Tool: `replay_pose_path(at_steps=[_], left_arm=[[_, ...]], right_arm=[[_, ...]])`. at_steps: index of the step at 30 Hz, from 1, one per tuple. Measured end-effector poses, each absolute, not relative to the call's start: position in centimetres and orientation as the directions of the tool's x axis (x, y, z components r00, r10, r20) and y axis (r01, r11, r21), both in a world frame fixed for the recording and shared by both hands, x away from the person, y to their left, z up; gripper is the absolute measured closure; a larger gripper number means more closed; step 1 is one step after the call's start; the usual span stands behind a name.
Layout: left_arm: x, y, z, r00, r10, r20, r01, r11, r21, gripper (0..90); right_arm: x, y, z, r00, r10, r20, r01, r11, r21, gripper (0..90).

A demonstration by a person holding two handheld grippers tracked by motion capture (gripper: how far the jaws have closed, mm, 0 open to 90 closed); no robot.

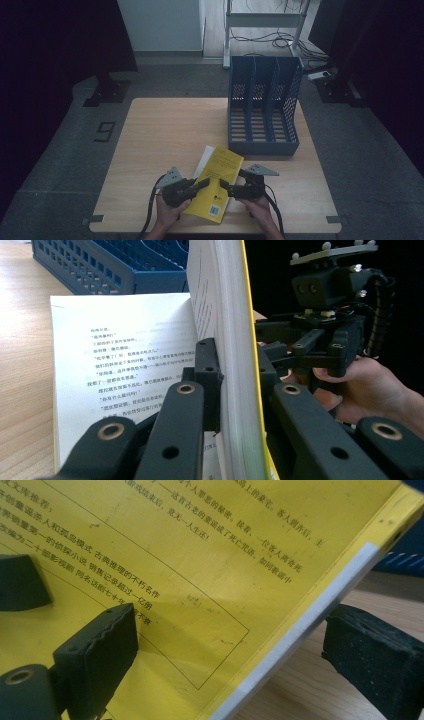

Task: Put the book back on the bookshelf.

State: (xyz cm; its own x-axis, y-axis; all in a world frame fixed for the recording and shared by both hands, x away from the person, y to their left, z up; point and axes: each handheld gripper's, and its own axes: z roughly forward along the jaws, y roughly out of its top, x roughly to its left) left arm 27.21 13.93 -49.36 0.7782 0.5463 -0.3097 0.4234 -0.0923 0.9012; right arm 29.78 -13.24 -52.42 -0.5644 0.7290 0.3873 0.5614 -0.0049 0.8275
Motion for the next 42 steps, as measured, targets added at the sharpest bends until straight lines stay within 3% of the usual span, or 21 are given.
replay_pose_path(at_steps=[7, 18, 32, 42], left_arm=[[27.6, 14.4, -49.4, 0.778, 0.527, -0.343, 0.439, -0.065, 0.896, 80.6], [28.2, 15.4, -49.2, 0.782, 0.503, -0.368, 0.457, -0.062, 0.888, 80.5], [28.2, 15.5, -49.3, 0.783, 0.499, -0.371, 0.462, -0.068, 0.884, 80.5], [28.3, 15.6, -49.4, 0.781, 0.497, -0.377, 0.468, -0.066, 0.881, 80.0]], right_arm=[[29.6, -13.8, -52.5, -0.582, 0.699, 0.415, 0.548, -0.039, 0.835, 17.8], [27.9, -15.0, -50.0, -0.629, 0.704, 0.330, 0.402, -0.069, 0.913, 37.2], [27.1, -15.3, -49.2, -0.698, 0.641, 0.321, 0.360, -0.074, 0.930, 50.2], [26.7, -15.0, -48.9, -0.688, 0.677, 0.260, 0.332, -0.026, 0.943, 62.7]])
